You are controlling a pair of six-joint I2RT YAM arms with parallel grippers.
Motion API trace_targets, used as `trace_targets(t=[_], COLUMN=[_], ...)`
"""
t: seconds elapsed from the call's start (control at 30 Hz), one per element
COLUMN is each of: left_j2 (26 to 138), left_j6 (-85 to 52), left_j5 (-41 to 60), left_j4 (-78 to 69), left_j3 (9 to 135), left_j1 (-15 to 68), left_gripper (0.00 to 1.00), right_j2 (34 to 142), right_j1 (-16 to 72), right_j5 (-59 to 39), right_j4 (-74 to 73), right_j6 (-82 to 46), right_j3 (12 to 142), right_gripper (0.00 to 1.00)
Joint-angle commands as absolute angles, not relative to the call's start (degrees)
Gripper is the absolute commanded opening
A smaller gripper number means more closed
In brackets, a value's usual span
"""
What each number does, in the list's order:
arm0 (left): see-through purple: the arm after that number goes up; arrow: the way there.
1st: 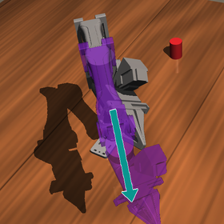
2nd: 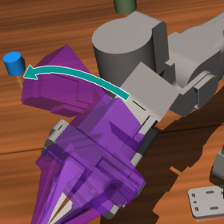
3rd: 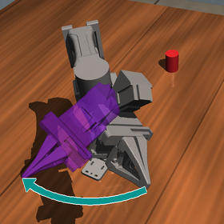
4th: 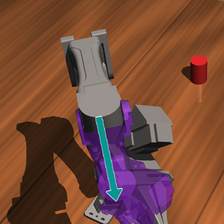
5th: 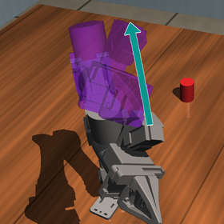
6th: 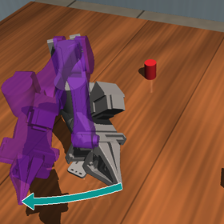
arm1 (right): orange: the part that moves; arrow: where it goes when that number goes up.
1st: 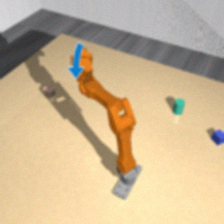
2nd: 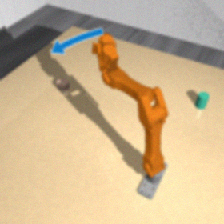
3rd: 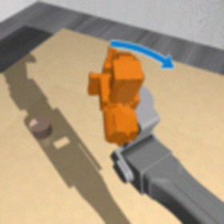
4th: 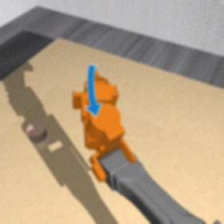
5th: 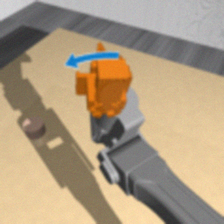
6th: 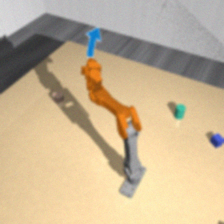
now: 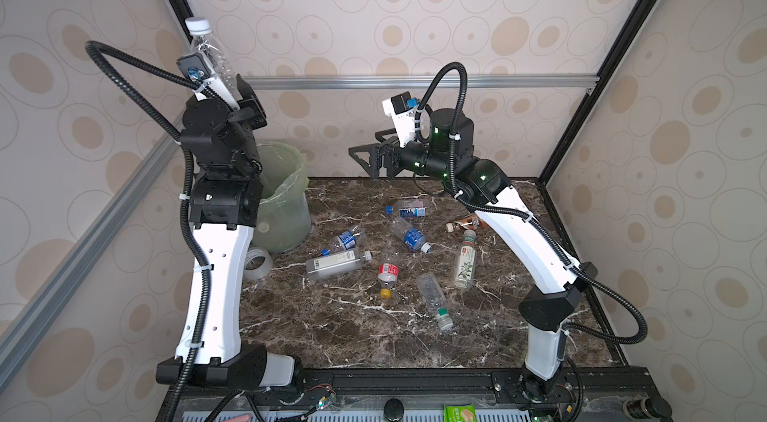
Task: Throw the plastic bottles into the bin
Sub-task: 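Open the left gripper over the bin to drop the clear bottle, then move the right gripper down to the brown Nescafe bottle while the left arm lowers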
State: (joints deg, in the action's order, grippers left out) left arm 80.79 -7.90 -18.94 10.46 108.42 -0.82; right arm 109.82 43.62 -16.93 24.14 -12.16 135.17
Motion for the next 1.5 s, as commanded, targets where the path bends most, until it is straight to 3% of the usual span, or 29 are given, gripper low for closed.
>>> trace_targets(t=[0.0, 0.07, 0.13, 0.73, 0.97, 1.47], left_j2=[86.05, 89.63, 89.88, 85.87, 85.3, 81.12], left_j6=[-17.85, -18.42, -18.54, -20.42, -21.79, -26.33], left_j5=[-9.66, -8.17, -6.23, -2.29, -3.07, -2.64], left_j4=[16.44, 22.65, 24.33, 23.29, 23.16, 17.96], left_j3=[102.68, 103.51, 104.15, 102.57, 100.4, 83.27], left_j1=[-8.02, -8.68, -8.64, -1.0, 6.2, 19.66], left_gripper=[0.69, 0.93, 0.99, 0.99, 0.99, 0.99], right_j2=[110.1, 109.49, 108.76, 105.1, 99.4, 85.66], right_j1=[43.93, 44.01, 44.0, 43.84, 42.29, 32.35], right_j5=[-17.35, -17.44, -17.36, -13.57, -11.26, -5.72], right_j4=[24.12, 23.86, 23.16, 23.85, 22.87, 24.93], right_j6=[-12.47, -12.56, -12.58, -13.16, -12.93, -15.42], right_j3=[134.5, 133.09, 132.1, 123.29, 113.43, 86.04], right_gripper=[1.0, 1.0, 1.0, 1.0, 1.0, 1.0])
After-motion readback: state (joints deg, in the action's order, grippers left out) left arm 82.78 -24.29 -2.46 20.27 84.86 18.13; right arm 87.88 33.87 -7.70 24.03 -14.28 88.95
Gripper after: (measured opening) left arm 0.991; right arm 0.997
